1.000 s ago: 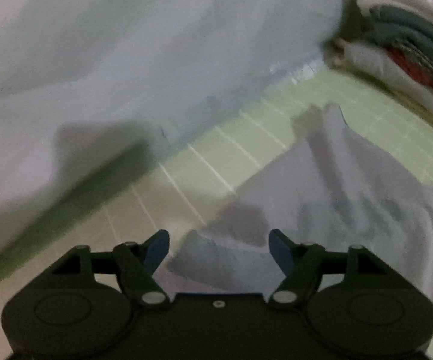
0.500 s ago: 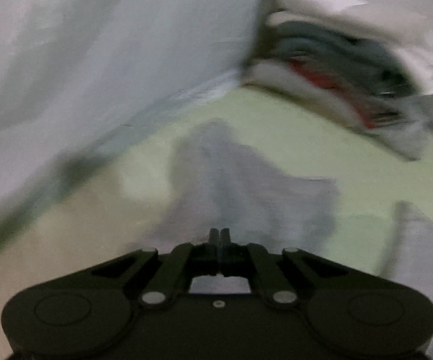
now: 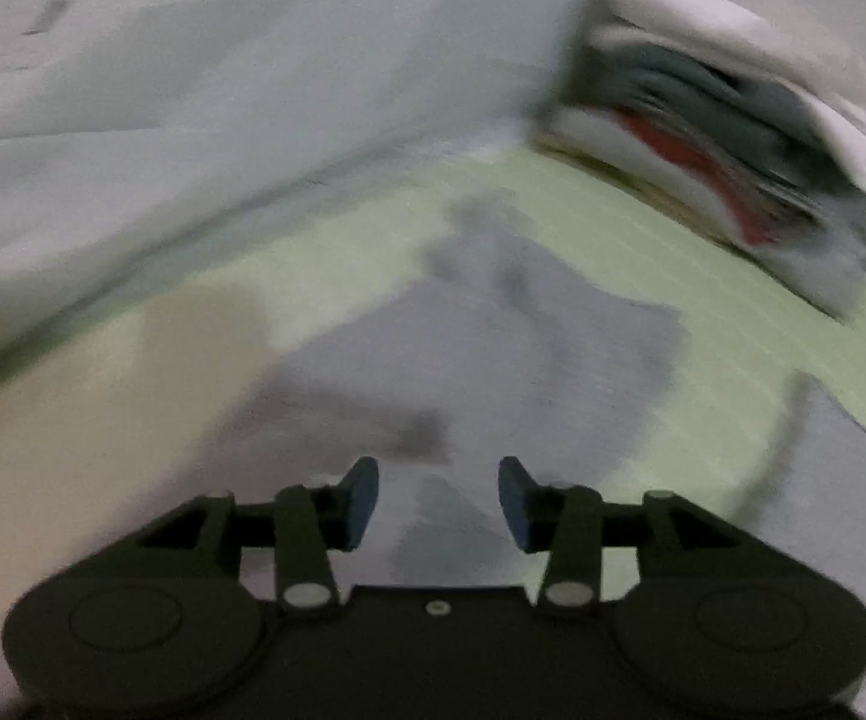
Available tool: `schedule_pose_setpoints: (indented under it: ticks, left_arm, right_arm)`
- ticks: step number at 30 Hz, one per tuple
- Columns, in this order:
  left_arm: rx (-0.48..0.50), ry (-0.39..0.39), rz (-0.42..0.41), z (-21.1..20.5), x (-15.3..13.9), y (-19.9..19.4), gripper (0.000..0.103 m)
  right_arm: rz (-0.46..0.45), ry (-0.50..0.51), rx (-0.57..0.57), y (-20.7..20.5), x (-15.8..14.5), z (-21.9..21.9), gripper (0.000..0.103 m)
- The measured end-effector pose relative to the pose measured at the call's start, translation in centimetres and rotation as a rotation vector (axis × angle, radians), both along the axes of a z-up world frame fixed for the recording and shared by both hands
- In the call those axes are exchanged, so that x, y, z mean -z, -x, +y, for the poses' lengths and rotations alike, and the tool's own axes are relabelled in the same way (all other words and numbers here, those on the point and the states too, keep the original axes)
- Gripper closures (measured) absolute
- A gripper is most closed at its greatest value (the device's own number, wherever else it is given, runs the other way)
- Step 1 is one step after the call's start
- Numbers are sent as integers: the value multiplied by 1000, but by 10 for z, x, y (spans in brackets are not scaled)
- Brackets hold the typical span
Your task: Fold clothes
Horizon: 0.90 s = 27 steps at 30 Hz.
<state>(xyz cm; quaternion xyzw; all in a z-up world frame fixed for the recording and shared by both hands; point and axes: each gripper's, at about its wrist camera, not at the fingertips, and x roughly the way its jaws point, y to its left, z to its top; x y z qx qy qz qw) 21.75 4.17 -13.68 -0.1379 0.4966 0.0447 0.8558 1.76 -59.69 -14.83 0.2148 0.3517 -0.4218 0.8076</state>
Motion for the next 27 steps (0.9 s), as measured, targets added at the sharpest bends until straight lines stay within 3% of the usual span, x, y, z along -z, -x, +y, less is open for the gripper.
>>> schedule_pose_setpoints:
  ticks: [3, 9, 11, 14, 16, 17, 19, 20, 23, 24, 27]
  left_arm:
    - [-27, 9, -10, 0, -1, -6, 35]
    - [-89, 41, -18, 2, 0, -17, 33]
    - [-123, 92, -8, 6, 4, -21, 31]
    - [-147, 124, -8, 6, 7, -27, 26]
    - [-154, 113, 1, 4, 10, -33, 26]
    - [-157, 107, 6, 3, 11, -35, 26]
    - [-157, 96, 11, 1, 13, -38, 28]
    - [-150, 90, 10, 0, 13, -37, 33]
    - [-113, 66, 0, -3, 12, -31, 73]
    - [-92, 54, -11, -3, 11, -27, 78]
    - [-41, 23, -42, -2, 11, -14, 80]
  right_arm:
    - [-59, -63, -19, -27, 0, 7, 46]
    - [-122, -297, 158, -47, 18, 2, 34]
    - [-110, -326, 174, -53, 24, 3, 33]
    - [-51, -277, 122, -65, 24, 12, 33]
    - [-7, -230, 67, -69, 24, 19, 46]
    - [12, -208, 44, -70, 24, 21, 58]
    - [20, -180, -4, -66, 23, 25, 100]
    - [7, -176, -21, -61, 21, 26, 99]
    - [-8, -148, -42, -43, 17, 31, 100]
    - [-11, -138, -47, -37, 16, 33, 100]
    - [-19, -107, -61, -19, 12, 38, 100]
